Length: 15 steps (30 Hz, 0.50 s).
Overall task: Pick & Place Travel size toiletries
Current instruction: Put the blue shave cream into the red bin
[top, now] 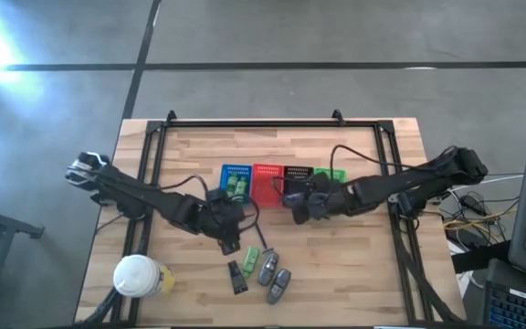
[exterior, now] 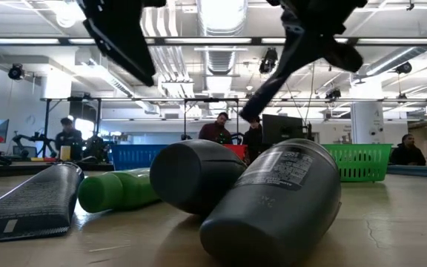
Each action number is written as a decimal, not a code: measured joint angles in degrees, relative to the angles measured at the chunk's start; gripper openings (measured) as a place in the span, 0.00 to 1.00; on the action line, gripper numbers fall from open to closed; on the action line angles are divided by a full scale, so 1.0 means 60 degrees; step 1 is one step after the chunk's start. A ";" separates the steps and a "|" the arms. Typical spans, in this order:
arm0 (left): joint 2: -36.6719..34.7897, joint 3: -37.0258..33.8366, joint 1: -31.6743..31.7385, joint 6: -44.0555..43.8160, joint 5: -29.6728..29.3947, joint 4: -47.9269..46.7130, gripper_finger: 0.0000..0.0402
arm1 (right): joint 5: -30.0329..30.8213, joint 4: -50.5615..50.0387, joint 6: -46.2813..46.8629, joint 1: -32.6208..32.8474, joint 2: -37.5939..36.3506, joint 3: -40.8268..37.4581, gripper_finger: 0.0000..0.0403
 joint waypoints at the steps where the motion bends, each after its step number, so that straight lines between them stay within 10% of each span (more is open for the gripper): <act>1: -0.0082 0.0000 0.0000 -0.0155 0.0000 -0.0257 0.73 | 0.0198 -0.0342 0.0069 0.0043 -0.0003 0.0113 0.02; 15: -0.2070 -0.1287 -0.0186 -0.1546 -0.0023 -0.1284 0.70 | 0.0880 0.0285 -0.0378 -0.0143 0.1239 0.0911 0.02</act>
